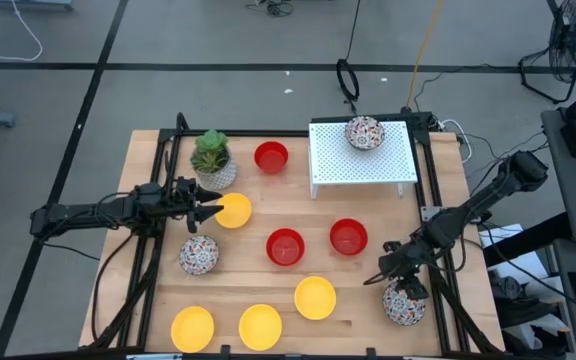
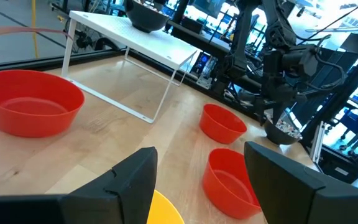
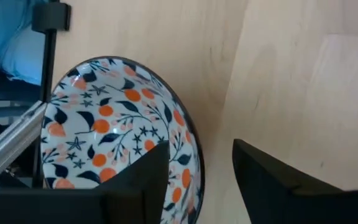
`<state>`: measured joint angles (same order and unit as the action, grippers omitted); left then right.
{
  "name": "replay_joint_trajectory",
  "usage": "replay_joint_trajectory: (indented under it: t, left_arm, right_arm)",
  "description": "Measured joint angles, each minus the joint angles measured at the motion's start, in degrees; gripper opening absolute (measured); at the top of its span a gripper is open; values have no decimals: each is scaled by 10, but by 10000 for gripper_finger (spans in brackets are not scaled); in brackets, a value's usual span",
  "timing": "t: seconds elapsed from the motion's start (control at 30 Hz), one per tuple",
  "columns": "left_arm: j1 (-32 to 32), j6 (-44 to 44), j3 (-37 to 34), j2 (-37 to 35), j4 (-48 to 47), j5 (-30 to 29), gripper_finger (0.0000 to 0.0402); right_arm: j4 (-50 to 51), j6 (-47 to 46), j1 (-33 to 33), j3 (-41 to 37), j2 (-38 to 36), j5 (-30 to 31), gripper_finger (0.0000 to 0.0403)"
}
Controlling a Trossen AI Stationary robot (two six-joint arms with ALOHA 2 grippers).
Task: Pick & Place Mini bowls
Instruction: Stack the black patterned bowl on top of the black patterned bowl on the shelf
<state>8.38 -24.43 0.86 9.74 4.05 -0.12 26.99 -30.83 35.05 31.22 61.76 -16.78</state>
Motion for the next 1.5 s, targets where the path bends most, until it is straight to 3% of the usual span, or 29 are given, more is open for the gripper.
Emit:
replay_joint_trajectory:
  t: [0.4,0.73,1.0,1.2,1.37,1.5]
  left_arm:
    - [0,0,0,0,0,0,244]
    - [0,0,0,0,0,0,244]
    - [0,0,0,0,0,0,244]
    - [0,0,0,0,0,0,244]
    - [0,0,0,0,0,0,244]
    - [0,0,0,0,0,0,244]
  right_arm:
    - [-37,-1,0,0,0,-4,12]
    - [-152,-7,-1,0,-4,-27,4]
    - [-289,19,-20,0,-63,-12,2]
    - [-334,13,-108,11,-114,72,1]
    - [-309,27,-222,66,-130,25,1]
    - [-208,60,-311,143,-123,1,1]
